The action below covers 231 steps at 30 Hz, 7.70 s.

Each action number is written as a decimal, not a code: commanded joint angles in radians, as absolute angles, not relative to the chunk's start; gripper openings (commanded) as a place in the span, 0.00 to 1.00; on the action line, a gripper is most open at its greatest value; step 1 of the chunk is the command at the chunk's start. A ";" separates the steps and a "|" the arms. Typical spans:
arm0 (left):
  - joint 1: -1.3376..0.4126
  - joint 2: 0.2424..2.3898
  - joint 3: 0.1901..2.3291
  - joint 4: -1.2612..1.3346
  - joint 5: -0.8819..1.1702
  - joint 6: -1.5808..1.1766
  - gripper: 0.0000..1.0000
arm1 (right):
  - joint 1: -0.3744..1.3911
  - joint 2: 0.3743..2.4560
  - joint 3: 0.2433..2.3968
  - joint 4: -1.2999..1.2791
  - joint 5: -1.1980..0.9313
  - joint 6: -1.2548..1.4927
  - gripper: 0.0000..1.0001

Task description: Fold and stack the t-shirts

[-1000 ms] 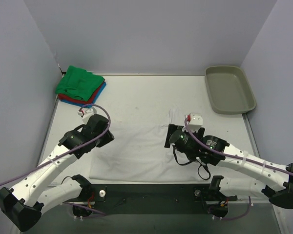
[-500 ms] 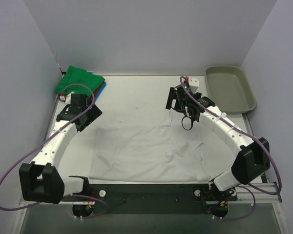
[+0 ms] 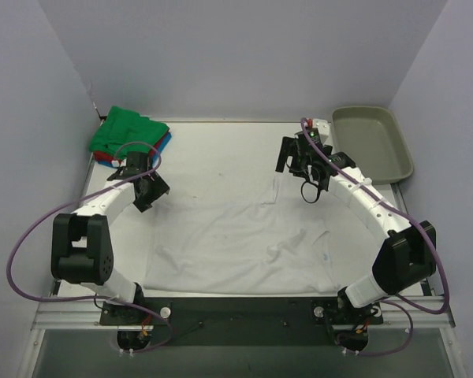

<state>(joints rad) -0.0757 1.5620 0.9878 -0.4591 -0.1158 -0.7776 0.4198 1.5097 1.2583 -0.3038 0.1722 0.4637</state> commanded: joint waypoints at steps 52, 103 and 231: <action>-0.115 1.638 0.933 -0.370 -0.107 -0.811 0.00 | 0.293 2.006 1.516 -0.224 0.028 0.471 0.81; -0.115 1.620 0.939 -0.385 -0.126 -0.807 0.00 | 0.276 2.119 1.565 -0.249 -0.006 0.491 0.00; -0.371 1.261 0.818 -0.465 0.071 -0.736 0.68 | 0.677 1.187 0.609 -0.276 0.416 0.781 0.71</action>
<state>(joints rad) -0.3698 1.2549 0.8471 -0.5350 0.0616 -0.7467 0.7033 1.1690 0.6487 -0.3210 0.4717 0.8021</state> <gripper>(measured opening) 0.683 0.710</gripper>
